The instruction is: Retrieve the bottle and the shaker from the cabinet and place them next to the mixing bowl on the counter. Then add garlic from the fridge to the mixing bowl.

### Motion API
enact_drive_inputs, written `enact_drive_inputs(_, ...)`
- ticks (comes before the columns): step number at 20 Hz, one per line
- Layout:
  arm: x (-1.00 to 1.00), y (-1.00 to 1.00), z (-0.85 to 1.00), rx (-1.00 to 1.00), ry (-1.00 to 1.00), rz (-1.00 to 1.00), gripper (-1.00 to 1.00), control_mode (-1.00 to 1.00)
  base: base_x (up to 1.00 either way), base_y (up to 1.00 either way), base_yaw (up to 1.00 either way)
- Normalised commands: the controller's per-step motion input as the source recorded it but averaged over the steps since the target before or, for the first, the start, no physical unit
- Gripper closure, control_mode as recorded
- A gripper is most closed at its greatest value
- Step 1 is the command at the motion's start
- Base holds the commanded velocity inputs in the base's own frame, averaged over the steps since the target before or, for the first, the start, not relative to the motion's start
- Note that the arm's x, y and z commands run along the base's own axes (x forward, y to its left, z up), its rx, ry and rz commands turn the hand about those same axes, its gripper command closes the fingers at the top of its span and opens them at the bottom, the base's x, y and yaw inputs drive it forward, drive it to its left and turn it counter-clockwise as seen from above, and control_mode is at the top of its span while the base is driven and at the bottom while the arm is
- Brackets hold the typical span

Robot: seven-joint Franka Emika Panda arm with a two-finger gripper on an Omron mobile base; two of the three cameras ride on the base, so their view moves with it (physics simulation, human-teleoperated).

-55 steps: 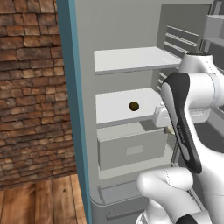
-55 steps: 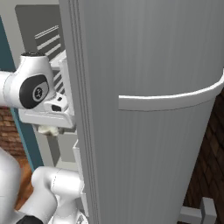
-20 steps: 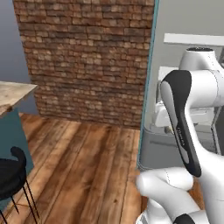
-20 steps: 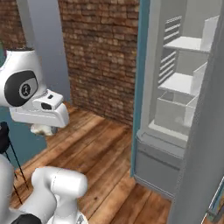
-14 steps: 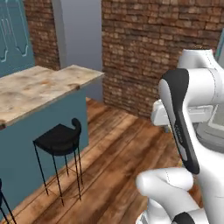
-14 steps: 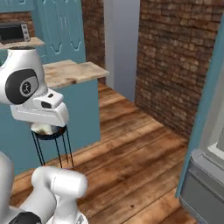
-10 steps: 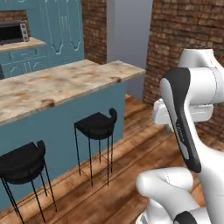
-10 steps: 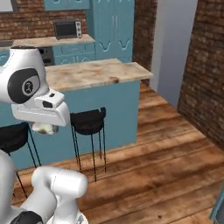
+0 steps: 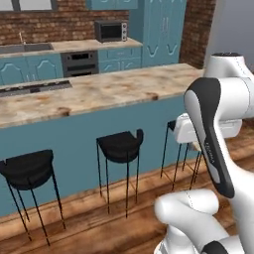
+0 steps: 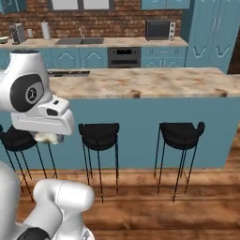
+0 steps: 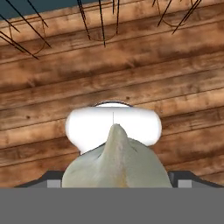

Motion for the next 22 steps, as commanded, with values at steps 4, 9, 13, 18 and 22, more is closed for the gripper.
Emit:
enact_drive_inputs(4,0.0,0.0,0.0,0.0,0.0,0.0,1.0,1.0,-0.21,1.0,0.11)
enact_drive_inputs(9,0.0,0.0,0.0,0.0,0.0,0.0,1.0,1.0,-0.31,1.0,0.12)
enact_drive_inputs(13,0.0,0.0,0.0,0.0,0.0,0.0,1.0,1.0,-0.32,1.0,0.12)
enact_drive_inputs(18,0.0,0.0,0.0,0.0,0.0,0.0,1.0,1.0,-0.35,1.0,0.14)
enact_drive_inputs(22,0.0,0.0,0.0,0.0,0.0,0.0,1.0,1.0,-0.32,1.0,0.16)
